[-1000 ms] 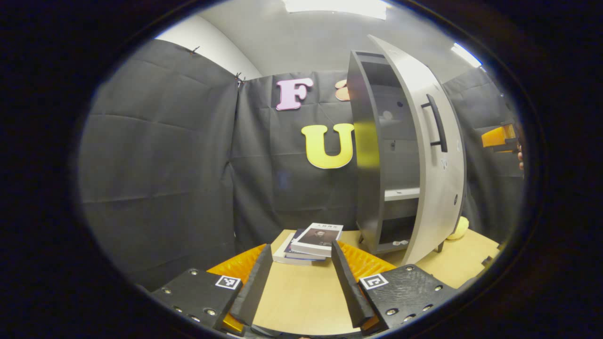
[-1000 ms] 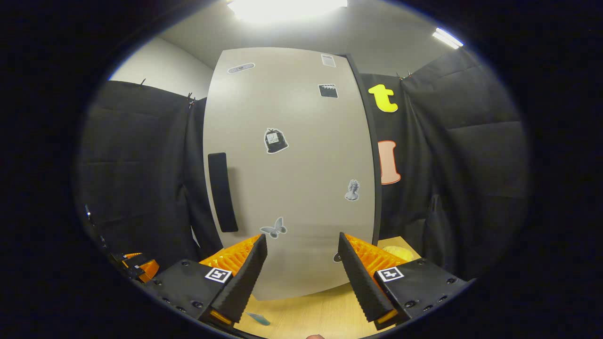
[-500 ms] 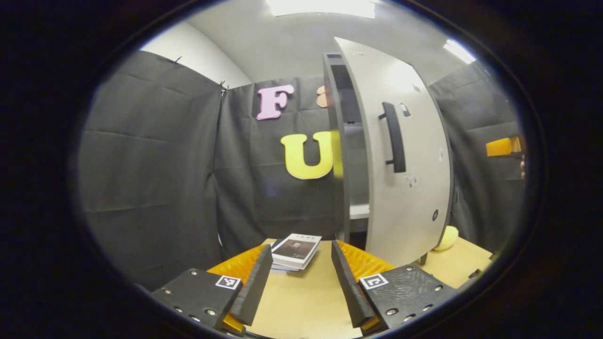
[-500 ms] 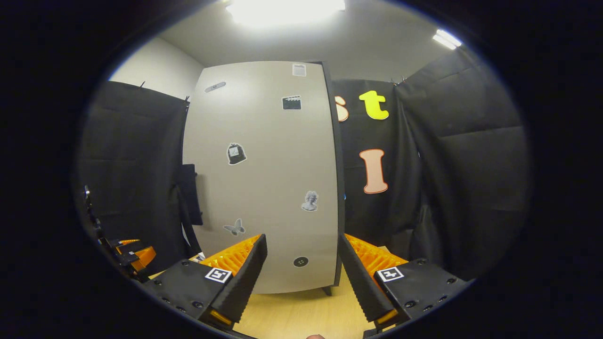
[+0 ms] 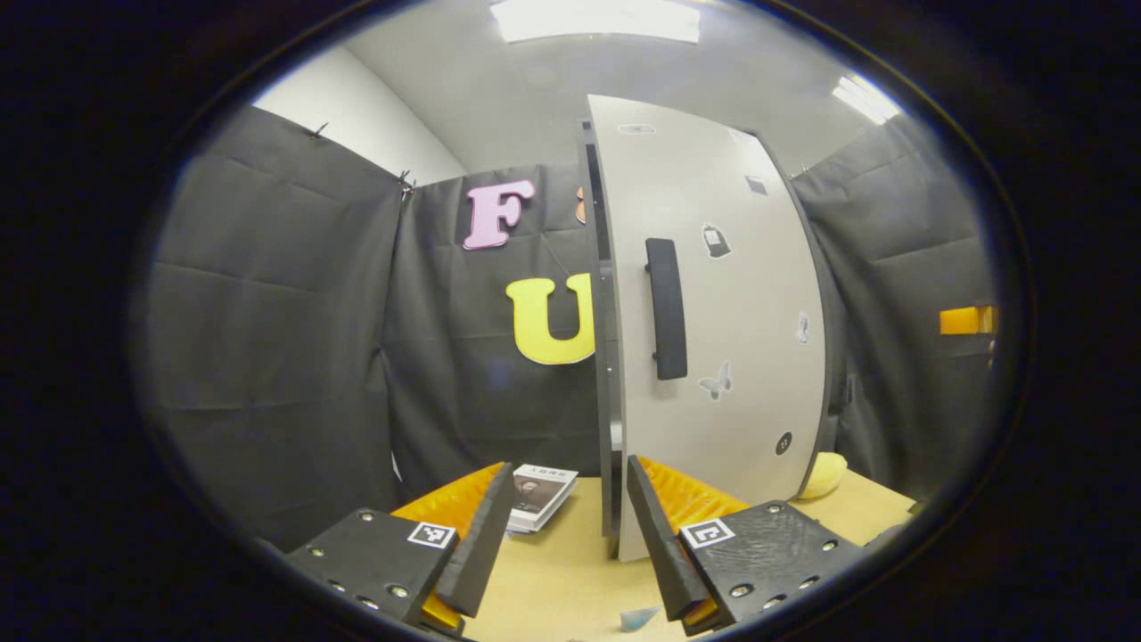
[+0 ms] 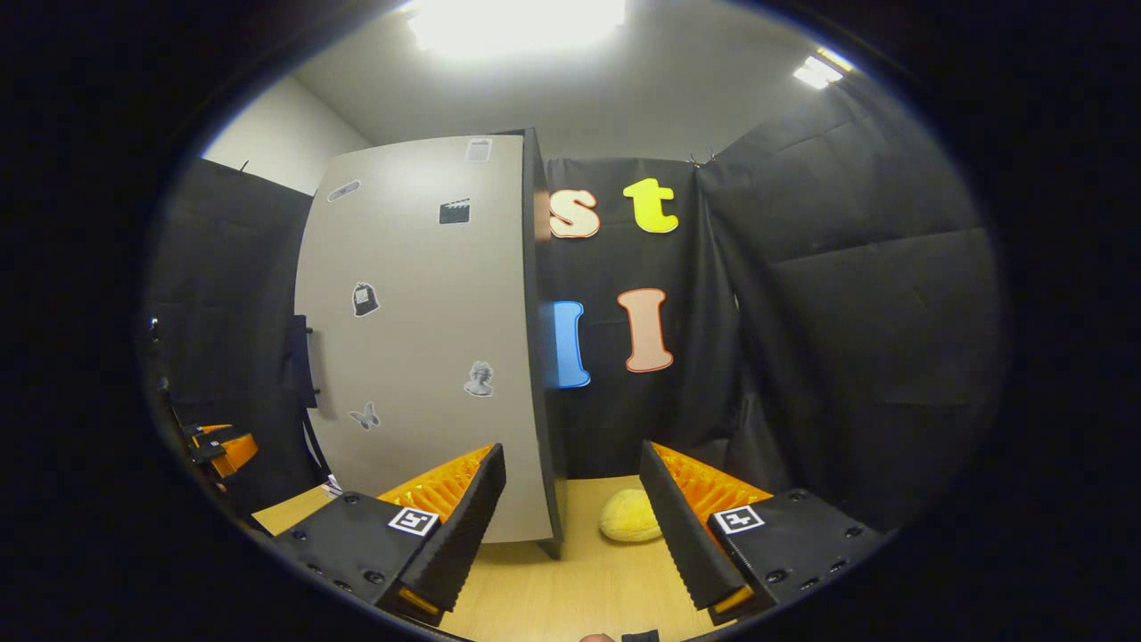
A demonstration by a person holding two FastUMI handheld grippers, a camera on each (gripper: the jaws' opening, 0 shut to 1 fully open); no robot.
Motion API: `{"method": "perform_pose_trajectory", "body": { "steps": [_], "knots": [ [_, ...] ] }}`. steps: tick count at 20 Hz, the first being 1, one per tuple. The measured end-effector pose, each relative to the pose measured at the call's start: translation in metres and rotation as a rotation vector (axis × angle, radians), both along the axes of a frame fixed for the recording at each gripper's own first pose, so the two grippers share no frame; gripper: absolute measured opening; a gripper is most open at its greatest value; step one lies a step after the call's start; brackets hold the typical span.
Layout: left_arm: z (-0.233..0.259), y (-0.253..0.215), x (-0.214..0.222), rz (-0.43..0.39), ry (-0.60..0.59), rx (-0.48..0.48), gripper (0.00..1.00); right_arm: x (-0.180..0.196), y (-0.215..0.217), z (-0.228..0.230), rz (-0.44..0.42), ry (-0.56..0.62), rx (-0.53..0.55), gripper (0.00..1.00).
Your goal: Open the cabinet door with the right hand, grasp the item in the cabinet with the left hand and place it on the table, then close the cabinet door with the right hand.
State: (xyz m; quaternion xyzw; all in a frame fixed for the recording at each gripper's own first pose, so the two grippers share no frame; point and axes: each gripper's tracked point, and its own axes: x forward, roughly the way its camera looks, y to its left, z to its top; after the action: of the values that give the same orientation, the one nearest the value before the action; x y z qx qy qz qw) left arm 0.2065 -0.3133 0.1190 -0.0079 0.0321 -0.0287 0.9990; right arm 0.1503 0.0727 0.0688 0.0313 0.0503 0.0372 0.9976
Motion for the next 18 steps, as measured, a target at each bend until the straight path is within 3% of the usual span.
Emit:
{"method": "perform_pose_trajectory", "body": {
  "steps": [5, 18],
  "knots": [
    [0.018, 0.003, -0.005, 0.014, -0.037, 0.035, 0.76, -0.011, -0.028, -0.005, -0.026, -0.005, -0.018, 0.96],
    [0.023, 0.02, -0.015, 0.035, -0.039, 0.034, 0.76, -0.009, -0.019, 0.007, -0.005, -0.022, -0.001, 0.96]
  ]
}}
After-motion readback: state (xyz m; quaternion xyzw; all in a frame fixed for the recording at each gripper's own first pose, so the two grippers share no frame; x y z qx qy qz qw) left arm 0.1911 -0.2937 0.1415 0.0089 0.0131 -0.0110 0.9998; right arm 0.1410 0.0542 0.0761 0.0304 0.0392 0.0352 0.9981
